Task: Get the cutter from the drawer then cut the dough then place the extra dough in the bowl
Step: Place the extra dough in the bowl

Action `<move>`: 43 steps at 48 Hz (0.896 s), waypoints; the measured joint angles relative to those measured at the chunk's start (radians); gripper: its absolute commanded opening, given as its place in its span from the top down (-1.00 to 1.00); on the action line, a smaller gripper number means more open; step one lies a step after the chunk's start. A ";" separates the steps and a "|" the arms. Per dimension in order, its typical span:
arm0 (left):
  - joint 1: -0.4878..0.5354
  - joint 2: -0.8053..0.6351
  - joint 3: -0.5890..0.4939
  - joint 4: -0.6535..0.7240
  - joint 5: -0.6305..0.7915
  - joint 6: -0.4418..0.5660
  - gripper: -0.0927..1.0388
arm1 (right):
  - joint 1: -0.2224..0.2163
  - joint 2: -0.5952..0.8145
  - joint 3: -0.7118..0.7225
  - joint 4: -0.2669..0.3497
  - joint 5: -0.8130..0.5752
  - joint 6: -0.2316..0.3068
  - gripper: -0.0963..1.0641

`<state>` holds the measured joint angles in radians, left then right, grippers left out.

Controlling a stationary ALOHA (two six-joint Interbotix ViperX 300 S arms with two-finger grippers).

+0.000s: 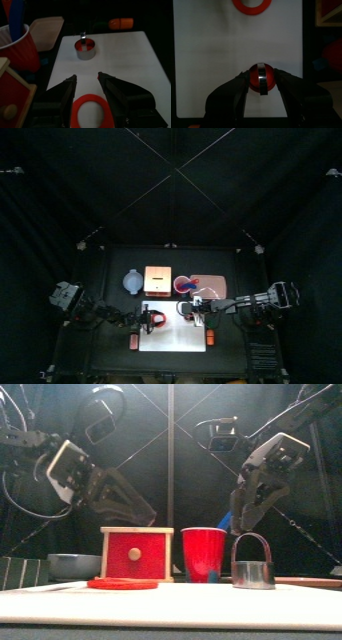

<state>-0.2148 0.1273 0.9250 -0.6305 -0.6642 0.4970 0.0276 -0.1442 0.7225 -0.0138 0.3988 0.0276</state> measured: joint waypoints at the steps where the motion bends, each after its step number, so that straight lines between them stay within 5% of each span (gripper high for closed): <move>1: 0.008 0.003 -0.002 0.008 0.021 0.000 -0.62 | 0.000 0.003 0.000 0.000 0.000 0.000 -0.55; 15: 0.091 0.009 -0.028 0.091 0.267 -0.003 -0.62 | 0.002 0.032 -0.011 0.002 0.000 -0.002 -0.55; 29: 0.143 0.017 -0.031 0.098 0.344 -0.006 -0.59 | 0.018 0.041 -0.021 0.000 -0.002 -0.002 -0.55; 43: 0.144 0.015 -0.058 0.109 0.451 -0.006 -0.33 | 0.020 0.046 -0.023 0.000 -0.003 -0.002 -0.55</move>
<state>-0.0706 0.1427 0.8667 -0.5216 -0.2132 0.4909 0.0476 -0.0982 0.6995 -0.0138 0.3958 0.0261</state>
